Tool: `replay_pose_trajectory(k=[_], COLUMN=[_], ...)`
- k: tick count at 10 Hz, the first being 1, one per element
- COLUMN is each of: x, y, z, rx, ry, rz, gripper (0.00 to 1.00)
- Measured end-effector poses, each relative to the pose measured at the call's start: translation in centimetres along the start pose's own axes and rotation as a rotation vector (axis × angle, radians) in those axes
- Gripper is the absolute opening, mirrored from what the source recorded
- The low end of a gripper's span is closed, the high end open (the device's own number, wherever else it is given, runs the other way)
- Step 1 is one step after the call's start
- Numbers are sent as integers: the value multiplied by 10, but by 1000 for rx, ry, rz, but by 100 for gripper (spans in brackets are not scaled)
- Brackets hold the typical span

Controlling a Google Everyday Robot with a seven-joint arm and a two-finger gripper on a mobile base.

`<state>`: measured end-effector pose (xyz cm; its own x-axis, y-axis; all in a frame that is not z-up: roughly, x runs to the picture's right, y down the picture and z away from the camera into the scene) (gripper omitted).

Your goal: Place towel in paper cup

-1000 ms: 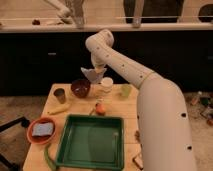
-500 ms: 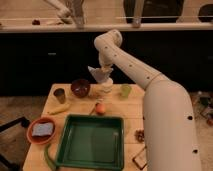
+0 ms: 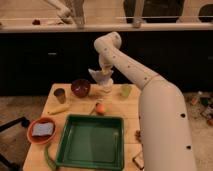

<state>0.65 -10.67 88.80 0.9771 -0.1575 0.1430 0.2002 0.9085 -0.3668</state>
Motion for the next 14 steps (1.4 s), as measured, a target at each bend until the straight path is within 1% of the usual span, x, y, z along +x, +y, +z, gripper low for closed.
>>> replay_pose_trajectory(k=[2,5,10,14], x=[-5,-4,6,12], y=[1,5,8,11], z=[7,15,22,30], rx=[-17,-37,-54,-78], ry=[-2,-3,-3,-4], rz=[-15,-23,-10,1], gripper=[0,0,0,0])
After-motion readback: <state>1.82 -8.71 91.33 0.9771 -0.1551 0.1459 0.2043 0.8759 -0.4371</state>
